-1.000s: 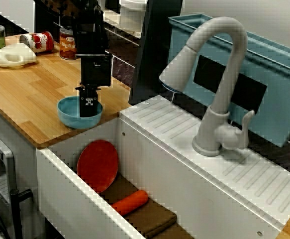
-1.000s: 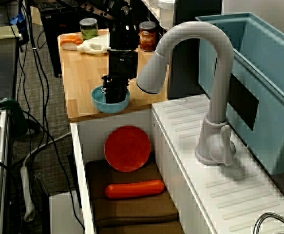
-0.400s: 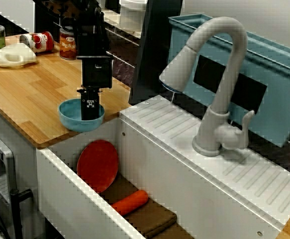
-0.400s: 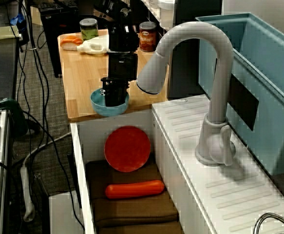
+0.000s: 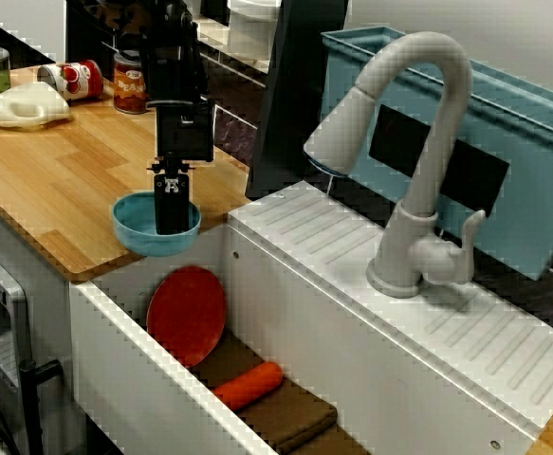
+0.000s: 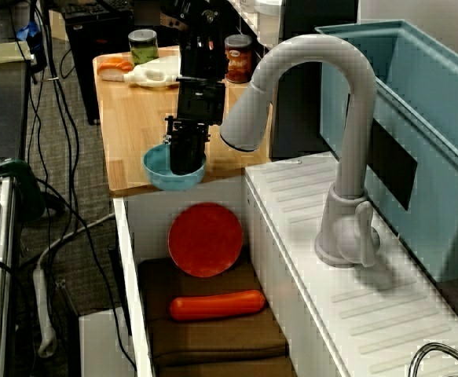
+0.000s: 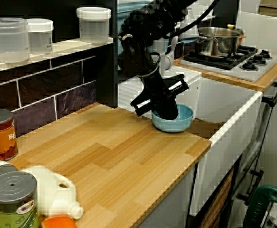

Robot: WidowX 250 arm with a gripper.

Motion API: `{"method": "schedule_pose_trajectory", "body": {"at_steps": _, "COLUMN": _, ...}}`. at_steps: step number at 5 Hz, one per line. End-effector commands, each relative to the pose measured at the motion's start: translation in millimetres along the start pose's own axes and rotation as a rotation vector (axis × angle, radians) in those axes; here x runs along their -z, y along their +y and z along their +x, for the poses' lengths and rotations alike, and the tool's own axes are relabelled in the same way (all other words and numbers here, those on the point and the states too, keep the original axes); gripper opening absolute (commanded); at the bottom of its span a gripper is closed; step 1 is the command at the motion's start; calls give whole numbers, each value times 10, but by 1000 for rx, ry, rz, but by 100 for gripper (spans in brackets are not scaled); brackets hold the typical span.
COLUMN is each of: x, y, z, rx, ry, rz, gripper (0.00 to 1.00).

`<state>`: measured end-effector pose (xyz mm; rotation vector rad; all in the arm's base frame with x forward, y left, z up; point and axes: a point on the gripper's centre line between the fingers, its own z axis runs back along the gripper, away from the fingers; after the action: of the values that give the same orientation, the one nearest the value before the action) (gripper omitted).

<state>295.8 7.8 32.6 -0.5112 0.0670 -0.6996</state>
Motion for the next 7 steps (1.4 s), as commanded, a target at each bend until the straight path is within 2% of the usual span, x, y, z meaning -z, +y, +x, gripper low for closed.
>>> {"method": "schedule_pose_trajectory", "body": {"at_steps": 1, "x": -128, "y": -26, "z": 19, "rx": 34, "ry": -30, "rz": 31, "gripper": 0}}
{"method": "schedule_pose_trajectory", "body": {"at_steps": 4, "x": -144, "y": -107, "z": -15, "rx": 50, "ry": -39, "rz": 20, "gripper": 0}}
{"method": "schedule_pose_trajectory", "body": {"at_steps": 5, "x": -166, "y": -73, "z": -12, "rx": 43, "ry": -37, "rz": 25, "gripper": 100}}
{"method": "schedule_pose_trajectory", "body": {"at_steps": 7, "x": -233, "y": -51, "z": -23, "rx": 40, "ry": -51, "rz": 31, "gripper": 100}}
